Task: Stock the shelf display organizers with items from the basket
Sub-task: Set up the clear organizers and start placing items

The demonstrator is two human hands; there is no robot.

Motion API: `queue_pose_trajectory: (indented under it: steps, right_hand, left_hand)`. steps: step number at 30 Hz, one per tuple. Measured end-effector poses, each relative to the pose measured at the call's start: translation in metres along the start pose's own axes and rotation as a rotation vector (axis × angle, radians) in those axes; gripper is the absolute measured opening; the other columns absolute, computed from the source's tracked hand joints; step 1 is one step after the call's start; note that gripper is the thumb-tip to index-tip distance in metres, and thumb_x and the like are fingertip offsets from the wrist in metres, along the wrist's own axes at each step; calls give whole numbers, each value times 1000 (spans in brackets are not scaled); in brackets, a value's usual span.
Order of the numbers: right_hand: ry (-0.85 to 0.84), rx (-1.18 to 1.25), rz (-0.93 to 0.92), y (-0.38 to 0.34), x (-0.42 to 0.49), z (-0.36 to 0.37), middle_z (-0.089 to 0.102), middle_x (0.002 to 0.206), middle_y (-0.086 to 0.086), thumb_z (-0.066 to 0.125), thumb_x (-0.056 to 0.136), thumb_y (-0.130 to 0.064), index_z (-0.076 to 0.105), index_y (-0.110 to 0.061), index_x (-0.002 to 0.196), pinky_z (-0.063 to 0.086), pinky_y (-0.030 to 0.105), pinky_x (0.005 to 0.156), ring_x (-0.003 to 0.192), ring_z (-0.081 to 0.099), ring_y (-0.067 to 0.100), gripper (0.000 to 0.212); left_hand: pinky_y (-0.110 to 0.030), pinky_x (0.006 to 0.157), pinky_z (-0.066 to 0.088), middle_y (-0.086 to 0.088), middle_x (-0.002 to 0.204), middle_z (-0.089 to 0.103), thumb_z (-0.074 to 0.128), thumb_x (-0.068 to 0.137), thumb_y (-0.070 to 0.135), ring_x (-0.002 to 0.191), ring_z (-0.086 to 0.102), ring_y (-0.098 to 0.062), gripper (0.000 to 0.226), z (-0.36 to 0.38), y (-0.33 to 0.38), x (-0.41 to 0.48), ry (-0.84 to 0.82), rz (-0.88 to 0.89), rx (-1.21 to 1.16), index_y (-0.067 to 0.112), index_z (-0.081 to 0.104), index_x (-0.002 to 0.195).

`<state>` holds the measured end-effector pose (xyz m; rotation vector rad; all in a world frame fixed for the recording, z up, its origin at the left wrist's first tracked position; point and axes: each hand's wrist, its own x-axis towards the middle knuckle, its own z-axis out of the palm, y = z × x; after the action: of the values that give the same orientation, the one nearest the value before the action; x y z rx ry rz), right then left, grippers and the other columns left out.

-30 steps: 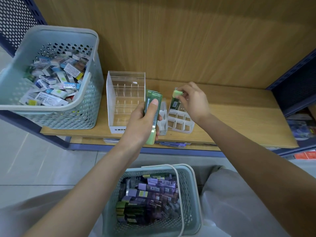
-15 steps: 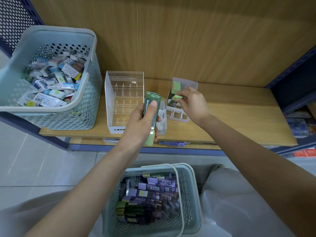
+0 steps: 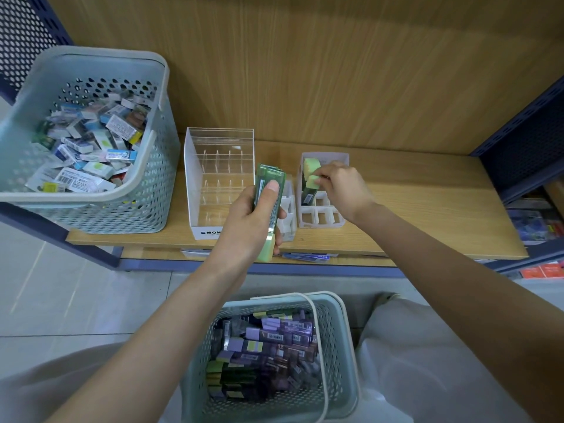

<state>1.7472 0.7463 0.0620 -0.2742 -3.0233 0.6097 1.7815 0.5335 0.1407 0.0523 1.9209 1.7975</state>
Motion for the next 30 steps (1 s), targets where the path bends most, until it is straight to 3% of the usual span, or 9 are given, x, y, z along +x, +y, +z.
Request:
queue_pose_trajectory:
  steps: [3,8,16,21,24,26,28,30]
  right_hand:
    - [21,69,7,-3,-2,1,65,113,10,51,94,-8,58,-6,115,51,38,82,99,62,25,22]
    - [107,-14,-62,-5,0,3,56,114,4,53,94,-10,62,-8,109,49,32,72,90,60,20,17]
    - [84,-44,27,-13,-3,9,54,123,7,45,96,-12,48,-9,127,48,36,77,103,57,26,31]
    - [155,110,-51,-39,-24,1,54,122,6,42,98,-16,46,-9,129,38,23,72,100,57,19,31]
    - [101,420,-72,-75,-35,-19,58,104,1,41,100,-20,52,-8,121,47,24,72,87,59,16,27]
    - [11,618,-67,-95,-48,-31,58,99,1,39,100,-22,54,-7,118,52,26,68,83,60,14,27]
    - [-118,693,-61,-104,-62,-39,58,109,6,42,99,-26,55,-9,121,55,29,74,93,59,15,30]
    - [-221,668,-58,-105,-75,-46,53,123,6,54,94,-26,52,-12,128,52,18,78,92,58,9,37]
  left_hand:
    - [-19,39,39,0,80,52,38,98,40,42,45,-9,32,0,0,0,-2,-8,-6,15,52,112]
    - [-19,38,39,0,79,52,38,98,39,42,45,-8,32,1,-2,1,-2,-14,-17,13,52,111]
    - [-20,39,40,2,76,53,37,99,40,40,45,-9,33,2,-4,0,12,-47,2,13,52,110]
    - [-21,39,38,0,74,54,29,101,36,39,44,-13,37,4,-6,2,40,-134,-73,10,53,112]
    - [-24,42,40,-2,65,55,29,101,31,41,45,-15,32,4,-6,0,26,-198,-181,11,53,99]
    - [-24,43,42,-2,60,56,35,100,25,42,49,-15,22,4,-6,-1,26,-217,-239,11,51,102]
    - [-24,42,44,-5,70,59,41,100,22,45,52,-14,22,3,-7,-2,9,-193,-246,10,48,116]
    - [-25,43,45,-6,73,61,44,99,22,47,53,-13,28,2,-8,-6,-14,-177,-256,9,47,123]
